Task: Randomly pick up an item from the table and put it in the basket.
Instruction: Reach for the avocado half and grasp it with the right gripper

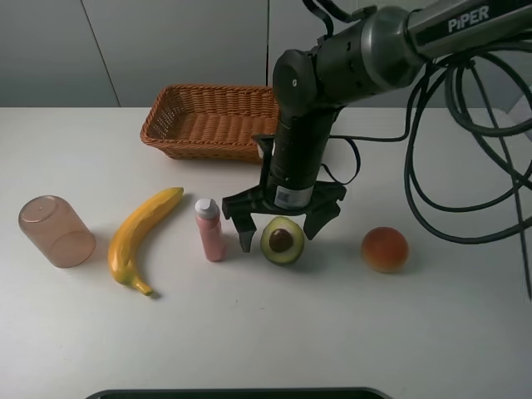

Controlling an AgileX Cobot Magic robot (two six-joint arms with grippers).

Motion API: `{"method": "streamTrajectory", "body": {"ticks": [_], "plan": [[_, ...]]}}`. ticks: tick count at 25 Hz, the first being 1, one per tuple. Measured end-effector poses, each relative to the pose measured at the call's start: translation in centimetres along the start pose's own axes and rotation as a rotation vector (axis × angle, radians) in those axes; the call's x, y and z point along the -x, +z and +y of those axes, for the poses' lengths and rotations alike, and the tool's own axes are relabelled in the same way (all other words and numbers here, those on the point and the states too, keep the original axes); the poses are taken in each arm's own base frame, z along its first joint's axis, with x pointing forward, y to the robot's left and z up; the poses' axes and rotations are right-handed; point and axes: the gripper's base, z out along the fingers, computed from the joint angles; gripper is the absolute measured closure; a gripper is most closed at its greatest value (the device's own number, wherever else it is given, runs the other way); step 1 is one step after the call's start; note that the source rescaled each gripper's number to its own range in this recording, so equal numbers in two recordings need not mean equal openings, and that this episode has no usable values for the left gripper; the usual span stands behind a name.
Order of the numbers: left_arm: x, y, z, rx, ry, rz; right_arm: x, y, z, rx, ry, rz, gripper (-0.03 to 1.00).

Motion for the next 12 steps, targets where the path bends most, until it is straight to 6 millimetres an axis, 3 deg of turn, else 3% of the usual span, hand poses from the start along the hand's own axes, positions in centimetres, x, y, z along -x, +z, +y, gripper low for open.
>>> {"method": "streamTrajectory", "body": {"ticks": [5,12], "plan": [[0.0,0.0,0.0,0.0,0.0,0.0,0.3,1.3,-0.2,-0.013,0.003,0.018,-0.03],[0.0,0.0,0.0,0.0,0.0,0.0,0.5,1.8,-0.2,-0.015,0.0,0.007,-0.03]]}}
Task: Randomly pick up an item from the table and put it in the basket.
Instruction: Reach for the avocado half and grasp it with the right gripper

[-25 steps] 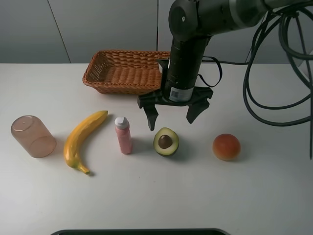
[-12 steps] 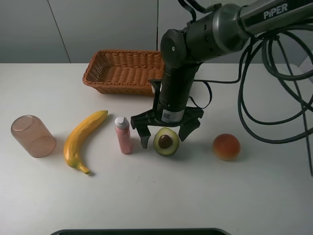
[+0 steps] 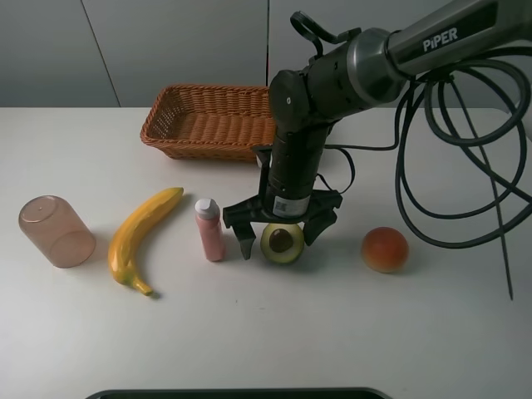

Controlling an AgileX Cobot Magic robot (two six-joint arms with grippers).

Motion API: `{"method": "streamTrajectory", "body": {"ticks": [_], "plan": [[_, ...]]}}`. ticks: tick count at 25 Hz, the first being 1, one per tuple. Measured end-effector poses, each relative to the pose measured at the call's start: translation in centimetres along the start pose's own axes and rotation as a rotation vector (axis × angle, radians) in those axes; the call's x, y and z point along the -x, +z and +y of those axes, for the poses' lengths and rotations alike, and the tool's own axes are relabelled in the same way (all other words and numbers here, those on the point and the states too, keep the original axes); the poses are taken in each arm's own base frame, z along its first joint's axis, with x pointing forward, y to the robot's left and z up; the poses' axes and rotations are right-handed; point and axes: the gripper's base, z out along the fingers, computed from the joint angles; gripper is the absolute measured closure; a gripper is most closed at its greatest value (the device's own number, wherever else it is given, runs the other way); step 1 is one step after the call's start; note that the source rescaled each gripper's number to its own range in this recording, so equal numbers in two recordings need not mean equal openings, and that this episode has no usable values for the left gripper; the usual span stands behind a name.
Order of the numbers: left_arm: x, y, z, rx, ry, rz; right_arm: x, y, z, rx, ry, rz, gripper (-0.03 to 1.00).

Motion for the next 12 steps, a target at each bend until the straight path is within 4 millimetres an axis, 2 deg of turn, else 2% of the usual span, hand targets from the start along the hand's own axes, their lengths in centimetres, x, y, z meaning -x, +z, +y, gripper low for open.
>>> {"method": "streamTrajectory", "body": {"ticks": [7,8,9,10,11,12], "plan": [[0.0,0.0,0.0,0.0,0.0,0.0,0.04,0.53,-0.1,-0.008,-0.001,0.01,-0.01],[0.0,0.0,0.0,0.0,0.0,0.0,0.05,0.53,-0.12,-0.01,-0.002,0.01,0.15],[0.0,0.0,0.0,0.0,0.0,0.0,0.05,0.53,-0.14,-0.013,-0.004,0.009,0.43],[0.0,0.0,0.0,0.0,0.0,0.0,0.05,0.53,-0.14,-0.013,-0.005,0.009,0.82],[0.0,0.0,0.0,0.0,0.0,0.0,0.05,0.53,-0.14,-0.013,-0.005,0.009,0.97],[0.0,0.0,0.0,0.0,0.0,0.0,0.06,0.53,-0.15,-0.014,-0.006,0.009,0.95]]}}
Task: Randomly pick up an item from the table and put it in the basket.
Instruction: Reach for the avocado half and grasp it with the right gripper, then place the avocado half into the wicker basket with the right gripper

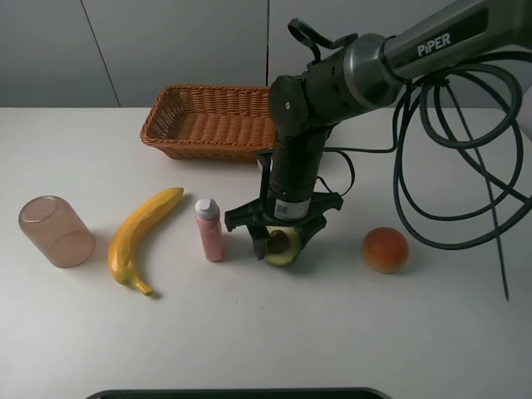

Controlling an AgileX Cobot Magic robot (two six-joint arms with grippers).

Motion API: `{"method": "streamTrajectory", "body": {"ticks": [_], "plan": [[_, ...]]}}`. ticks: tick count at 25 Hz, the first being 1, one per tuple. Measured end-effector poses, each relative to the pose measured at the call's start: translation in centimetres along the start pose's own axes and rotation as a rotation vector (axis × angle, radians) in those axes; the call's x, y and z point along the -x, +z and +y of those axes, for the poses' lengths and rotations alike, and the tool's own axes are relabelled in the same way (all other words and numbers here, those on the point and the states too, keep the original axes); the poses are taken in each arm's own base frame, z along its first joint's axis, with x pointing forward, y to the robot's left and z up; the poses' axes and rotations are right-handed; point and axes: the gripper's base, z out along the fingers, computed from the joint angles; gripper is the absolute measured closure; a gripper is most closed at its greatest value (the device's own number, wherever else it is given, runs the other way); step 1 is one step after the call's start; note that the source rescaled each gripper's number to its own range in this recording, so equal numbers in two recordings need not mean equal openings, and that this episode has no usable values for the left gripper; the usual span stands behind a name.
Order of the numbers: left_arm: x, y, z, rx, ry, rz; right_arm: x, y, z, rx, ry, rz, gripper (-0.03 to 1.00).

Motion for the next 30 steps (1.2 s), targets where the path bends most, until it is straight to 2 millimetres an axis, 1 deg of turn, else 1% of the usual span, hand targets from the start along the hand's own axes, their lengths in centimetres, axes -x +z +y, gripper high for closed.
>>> {"method": "streamTrajectory", "body": {"ticks": [12,14,16,19,21,25,27,30], "plan": [[0.0,0.0,0.0,0.0,0.0,0.0,-0.1,-0.1,0.0,-0.005,-0.016,0.008,0.95],[0.0,0.0,0.0,0.0,0.0,0.0,0.0,-1.3,0.0,-0.016,-0.035,0.001,0.95],[0.0,0.0,0.0,0.0,0.0,0.0,0.4,-3.6,0.3,-0.027,-0.066,-0.048,0.95],[0.0,0.0,0.0,0.0,0.0,0.0,1.2,-8.9,0.7,-0.041,-0.116,-0.19,0.95],[0.0,0.0,0.0,0.0,0.0,0.0,1.8,-13.1,1.0,-0.061,-0.147,-0.311,0.95],[0.0,0.0,0.0,0.0,0.0,0.0,3.3,-19.6,0.8,-0.124,-0.178,-0.522,0.95],[0.0,0.0,0.0,0.0,0.0,0.0,3.8,-22.1,0.8,-0.158,-0.19,-0.621,0.95],[0.0,0.0,0.0,0.0,0.0,0.0,5.0,-24.8,0.8,-0.202,-0.224,-0.801,0.95]]}}
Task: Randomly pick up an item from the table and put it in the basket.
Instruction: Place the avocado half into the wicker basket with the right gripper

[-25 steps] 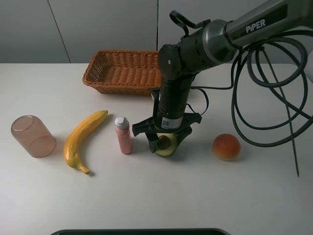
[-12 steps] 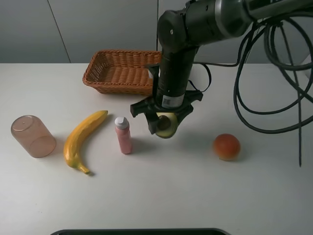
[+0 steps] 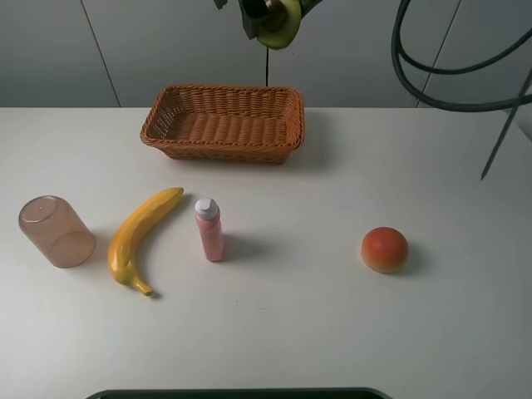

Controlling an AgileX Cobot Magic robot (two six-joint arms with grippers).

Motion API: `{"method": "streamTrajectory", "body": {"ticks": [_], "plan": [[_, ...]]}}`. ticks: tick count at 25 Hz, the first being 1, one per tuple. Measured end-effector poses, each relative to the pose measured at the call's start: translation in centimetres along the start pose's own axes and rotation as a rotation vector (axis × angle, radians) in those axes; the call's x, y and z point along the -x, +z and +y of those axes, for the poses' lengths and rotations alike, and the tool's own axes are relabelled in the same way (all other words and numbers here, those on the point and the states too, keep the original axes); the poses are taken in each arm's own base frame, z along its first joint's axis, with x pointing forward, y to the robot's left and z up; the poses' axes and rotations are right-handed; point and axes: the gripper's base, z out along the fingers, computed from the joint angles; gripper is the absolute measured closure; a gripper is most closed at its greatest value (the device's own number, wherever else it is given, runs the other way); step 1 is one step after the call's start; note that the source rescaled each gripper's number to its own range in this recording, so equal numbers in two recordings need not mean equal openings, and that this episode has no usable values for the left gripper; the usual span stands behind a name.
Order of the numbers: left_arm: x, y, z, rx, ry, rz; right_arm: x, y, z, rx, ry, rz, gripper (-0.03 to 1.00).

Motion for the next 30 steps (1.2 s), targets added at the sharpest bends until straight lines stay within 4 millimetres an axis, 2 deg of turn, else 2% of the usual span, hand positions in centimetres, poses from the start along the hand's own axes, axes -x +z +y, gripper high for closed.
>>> {"method": "streamTrajectory", "body": {"ticks": [2,4,8,13,17,21,30], "plan": [[0.0,0.0,0.0,0.0,0.0,0.0,1.0,0.5,0.0,-0.007,-0.022,-0.092,0.95],[0.0,0.0,0.0,0.0,0.007,0.0,1.8,2.0,0.5,0.012,-0.041,-0.195,0.95],[0.0,0.0,0.0,0.0,0.007,0.0,1.8,6.6,1.5,0.055,-0.013,-0.259,0.95],[0.0,0.0,0.0,0.0,0.007,0.0,-1.3,14.2,2.3,0.073,0.037,-0.131,0.95],[0.0,0.0,0.0,0.0,0.007,0.0,-4.0,18.7,2.8,0.085,0.07,-0.021,0.95],[0.0,0.0,0.0,0.0,0.007,0.0,-5.3,20.4,3.1,0.092,0.085,0.026,0.95],[0.0,0.0,0.0,0.0,0.007,0.0,-5.7,20.7,2.8,0.085,0.088,0.047,0.95]]}}
